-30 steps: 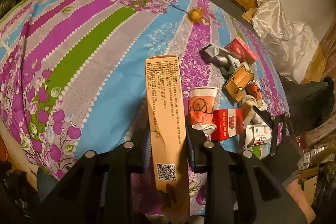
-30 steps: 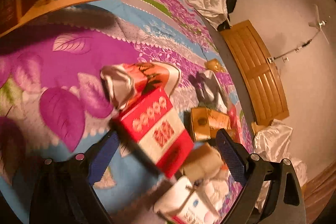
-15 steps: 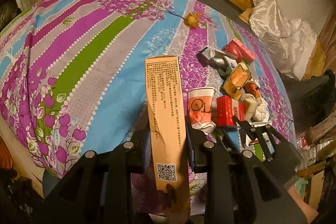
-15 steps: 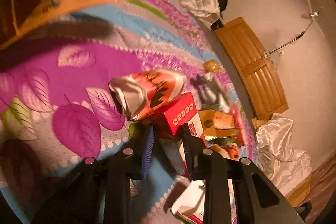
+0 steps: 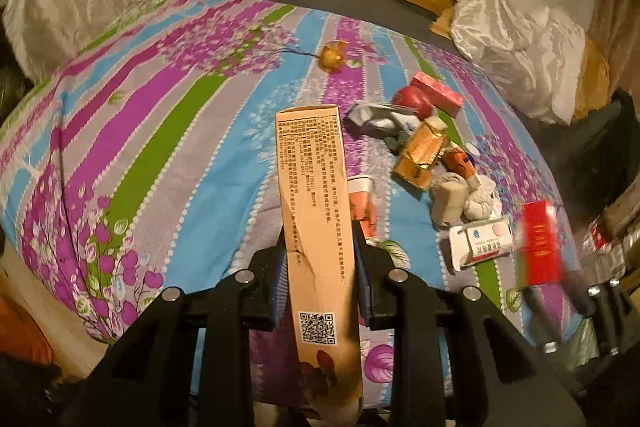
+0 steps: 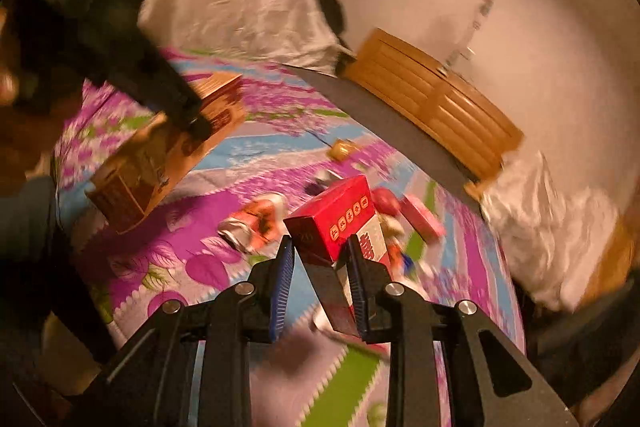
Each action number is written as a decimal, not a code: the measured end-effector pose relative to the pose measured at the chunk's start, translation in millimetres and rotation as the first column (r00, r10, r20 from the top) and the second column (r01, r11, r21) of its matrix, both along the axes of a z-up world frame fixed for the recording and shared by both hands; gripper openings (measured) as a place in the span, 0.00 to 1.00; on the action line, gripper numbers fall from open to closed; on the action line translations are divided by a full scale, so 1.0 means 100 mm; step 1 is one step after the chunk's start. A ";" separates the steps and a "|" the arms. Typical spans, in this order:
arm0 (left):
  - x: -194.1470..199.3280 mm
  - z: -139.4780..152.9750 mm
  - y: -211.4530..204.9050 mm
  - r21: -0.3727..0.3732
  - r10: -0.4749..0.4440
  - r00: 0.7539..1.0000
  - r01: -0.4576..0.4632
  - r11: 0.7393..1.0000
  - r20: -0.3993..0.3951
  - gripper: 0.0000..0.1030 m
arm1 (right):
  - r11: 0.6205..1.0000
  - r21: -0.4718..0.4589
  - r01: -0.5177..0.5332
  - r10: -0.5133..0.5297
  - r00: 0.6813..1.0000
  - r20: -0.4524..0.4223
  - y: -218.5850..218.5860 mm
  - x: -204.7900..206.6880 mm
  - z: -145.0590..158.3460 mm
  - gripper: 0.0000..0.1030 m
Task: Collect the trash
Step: 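Carry the tan box and red pack over the green-lined wastebasket with both tools, then open both tools to drop the tan box and red pack into the wastebasket, then return both open tools to the trash pile on the bed, then grasp the orange-printed paper cup with the left tool while the right tool grasps the white medicine box, then carry the paper cup and white medicine box over the wastebasket with both tools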
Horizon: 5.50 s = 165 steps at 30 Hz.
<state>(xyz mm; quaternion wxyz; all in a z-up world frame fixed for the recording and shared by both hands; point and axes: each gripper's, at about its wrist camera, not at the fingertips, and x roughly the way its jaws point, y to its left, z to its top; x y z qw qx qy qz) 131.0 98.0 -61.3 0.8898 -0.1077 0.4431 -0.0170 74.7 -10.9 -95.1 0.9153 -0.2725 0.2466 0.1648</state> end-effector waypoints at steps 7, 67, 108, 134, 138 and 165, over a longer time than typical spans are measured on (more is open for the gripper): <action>0.04 0.21 -0.71 0.087 -0.163 0.985 0.158 0.984 0.053 0.26 | 0.961 0.144 0.237 -0.242 0.970 0.014 -0.93 -0.19 0.52 0.27; -1.65 -0.11 -6.77 0.090 -0.998 -0.040 0.995 -0.044 -0.037 0.42 | -0.031 0.433 0.901 -0.899 0.164 -0.407 -6.02 -2.87 0.19 0.55; -0.52 0.04 -4.36 0.270 -0.857 0.506 0.816 0.512 0.098 0.66 | 0.418 0.409 0.811 -0.888 0.459 -0.005 -3.99 -1.54 0.52 0.62; 0.50 -0.50 -0.71 0.067 -0.236 0.970 0.240 0.969 -0.056 0.73 | 0.993 0.114 0.019 0.016 0.955 -0.296 -1.54 0.66 -0.47 0.95; 0.71 -0.70 -0.75 0.050 -0.245 0.963 0.251 0.967 -0.111 0.75 | 0.980 -0.027 -0.199 0.175 0.914 -0.367 -1.25 1.08 -0.62 0.95; 0.50 -0.70 -0.67 0.020 -0.272 0.959 0.274 0.961 -0.078 0.25 | 0.995 0.063 -0.072 0.092 0.905 -0.416 -1.14 0.77 -0.63 0.58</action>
